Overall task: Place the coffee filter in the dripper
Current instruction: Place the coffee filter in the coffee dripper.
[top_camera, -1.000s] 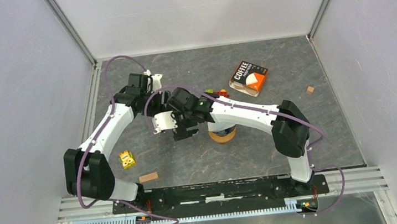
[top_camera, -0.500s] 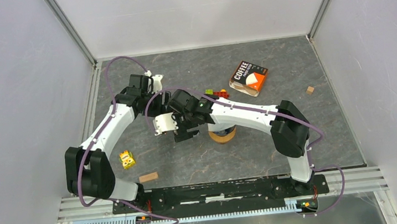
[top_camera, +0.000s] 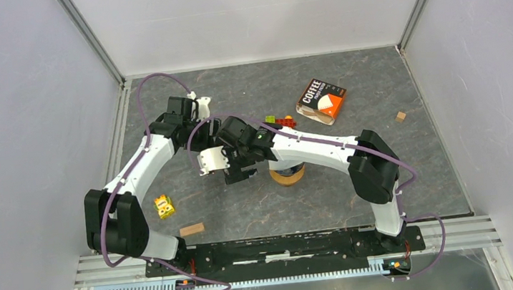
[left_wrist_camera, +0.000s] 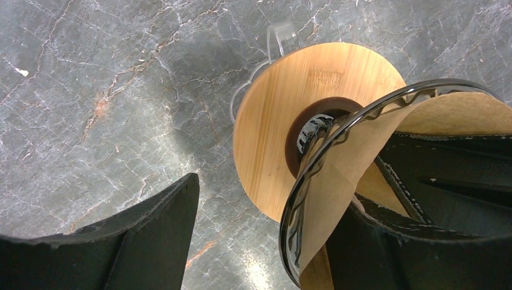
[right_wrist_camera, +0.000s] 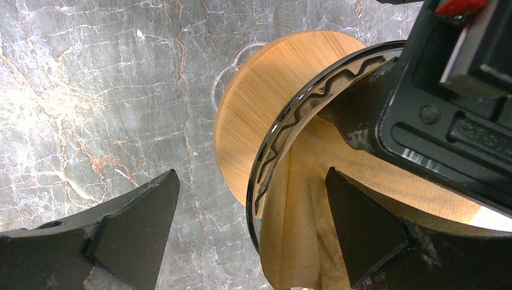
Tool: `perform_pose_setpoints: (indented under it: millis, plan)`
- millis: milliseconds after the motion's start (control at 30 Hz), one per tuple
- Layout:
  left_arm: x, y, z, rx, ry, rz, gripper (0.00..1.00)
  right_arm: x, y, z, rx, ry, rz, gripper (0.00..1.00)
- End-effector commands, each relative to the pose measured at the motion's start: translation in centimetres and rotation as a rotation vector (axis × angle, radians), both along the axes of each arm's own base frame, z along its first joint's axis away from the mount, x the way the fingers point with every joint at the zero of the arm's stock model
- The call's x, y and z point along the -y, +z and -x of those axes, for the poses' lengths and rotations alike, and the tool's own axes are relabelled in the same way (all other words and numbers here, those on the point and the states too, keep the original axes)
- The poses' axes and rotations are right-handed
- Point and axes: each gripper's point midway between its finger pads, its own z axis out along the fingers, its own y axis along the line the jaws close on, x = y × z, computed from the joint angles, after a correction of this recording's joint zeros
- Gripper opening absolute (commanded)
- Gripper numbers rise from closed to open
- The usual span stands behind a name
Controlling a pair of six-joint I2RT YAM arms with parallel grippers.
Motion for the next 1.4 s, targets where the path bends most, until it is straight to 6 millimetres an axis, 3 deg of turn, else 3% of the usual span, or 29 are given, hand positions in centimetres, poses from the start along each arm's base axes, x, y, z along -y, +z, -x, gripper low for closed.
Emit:
perform_pose_setpoints:
  millis: [0,367,933,1367]
  plan:
    - [-0.5,-0.4,-0.4,0.033,-0.046,-0.039,0.78,0.0,-0.7,-0.1,-0.014,-0.001,0.007,0.98]
    - [-0.6,-0.5,-0.5,0.033,-0.050,-0.049,0.78,0.0,-0.2,-0.1,-0.012,-0.007,0.000,0.98]
    - [-0.2,2.2,-1.3,0.081,-0.051,-0.028,0.78,-1.5,6.9,0.0,0.002,0.000,-0.148,0.98]
    - [0.2,4.7,-1.6,0.132,-0.052,0.006,0.84,-0.6,9.4,1.1,-0.027,0.029,-0.198,0.98]
